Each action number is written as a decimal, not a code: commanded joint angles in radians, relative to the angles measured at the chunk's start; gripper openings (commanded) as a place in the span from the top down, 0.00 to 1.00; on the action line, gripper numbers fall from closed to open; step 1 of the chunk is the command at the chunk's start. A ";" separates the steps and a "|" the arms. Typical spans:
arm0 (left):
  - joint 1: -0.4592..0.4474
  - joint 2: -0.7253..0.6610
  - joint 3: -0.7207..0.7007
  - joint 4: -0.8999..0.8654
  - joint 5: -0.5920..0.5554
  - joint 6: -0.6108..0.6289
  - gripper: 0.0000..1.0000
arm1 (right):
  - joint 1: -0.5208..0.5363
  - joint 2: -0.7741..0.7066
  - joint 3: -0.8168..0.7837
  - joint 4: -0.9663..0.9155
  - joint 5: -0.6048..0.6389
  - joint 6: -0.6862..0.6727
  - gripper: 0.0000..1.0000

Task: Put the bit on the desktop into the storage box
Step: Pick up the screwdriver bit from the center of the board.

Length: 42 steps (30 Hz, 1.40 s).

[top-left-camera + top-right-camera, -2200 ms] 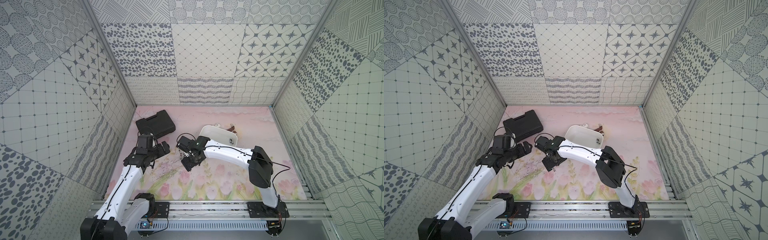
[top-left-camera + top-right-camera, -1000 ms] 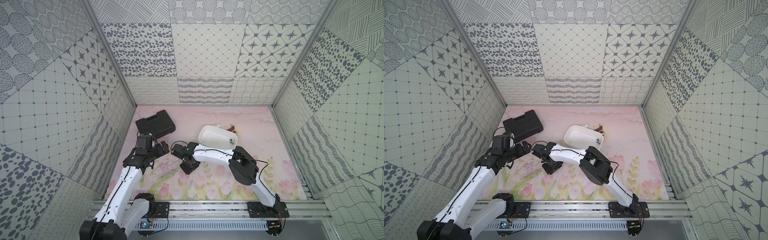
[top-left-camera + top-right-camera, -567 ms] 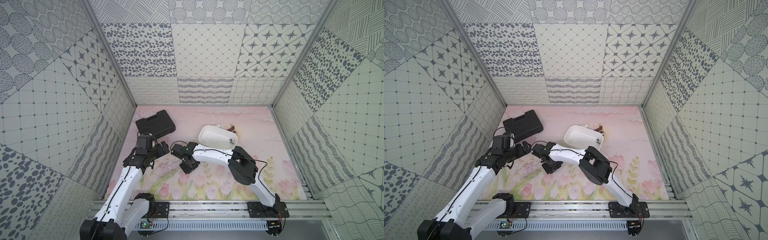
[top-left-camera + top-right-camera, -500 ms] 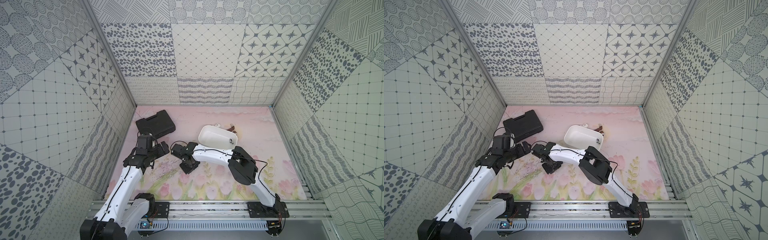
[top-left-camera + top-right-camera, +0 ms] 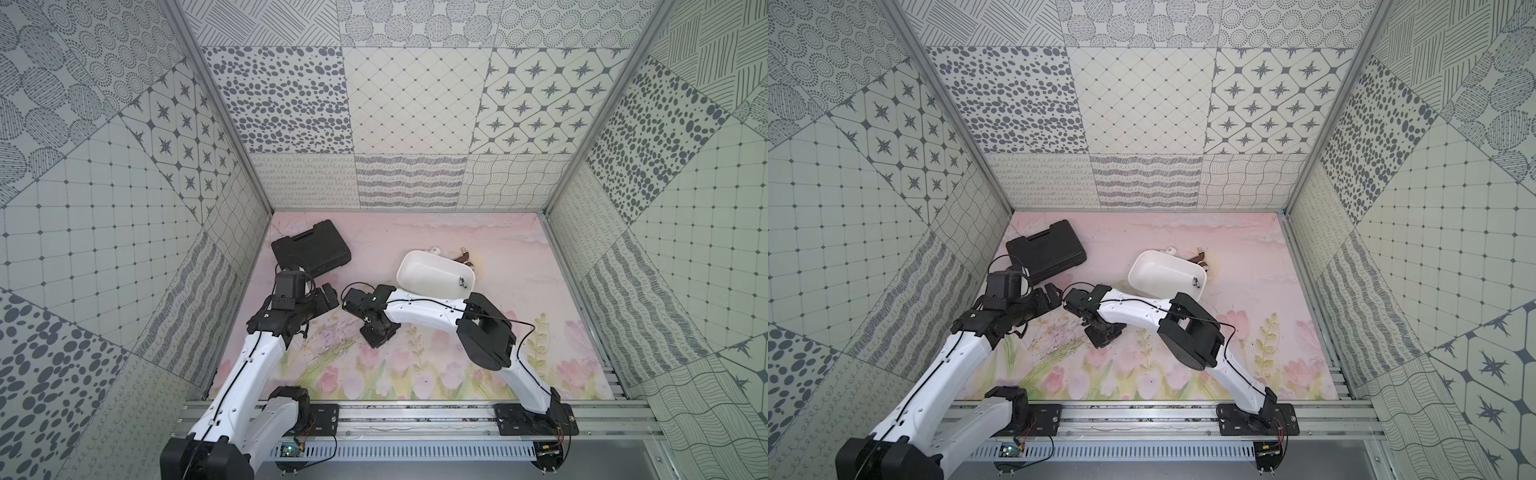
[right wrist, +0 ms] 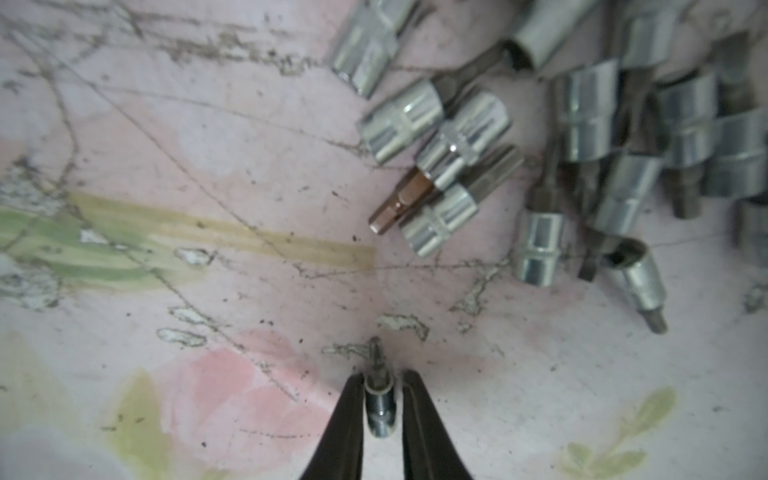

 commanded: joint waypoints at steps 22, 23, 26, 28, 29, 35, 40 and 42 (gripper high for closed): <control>-0.001 0.005 -0.001 0.015 0.005 0.003 0.01 | -0.038 -0.092 -0.043 -0.013 -0.015 0.033 0.88; -0.001 0.003 -0.001 0.015 0.005 0.002 0.01 | -0.042 -0.100 -0.047 -0.013 -0.016 0.032 0.88; -0.001 0.006 0.000 0.017 0.004 0.002 0.01 | -0.054 -0.127 -0.051 -0.013 -0.013 0.029 0.89; 0.000 0.006 0.000 0.017 0.007 0.003 0.01 | -0.063 -0.144 -0.053 -0.014 -0.009 0.024 0.89; -0.002 0.007 0.002 0.017 0.008 0.003 0.01 | -0.069 -0.153 -0.056 -0.014 -0.006 0.023 0.89; -0.001 0.014 0.003 0.017 0.015 0.005 0.01 | -0.114 -0.212 -0.059 -0.014 0.016 0.012 0.90; 0.000 0.015 0.003 0.019 0.019 0.005 0.01 | -0.168 -0.257 -0.062 -0.014 0.035 0.000 0.90; -0.002 0.014 0.003 0.018 0.019 0.005 0.01 | -0.196 -0.279 -0.065 -0.014 0.053 -0.005 0.90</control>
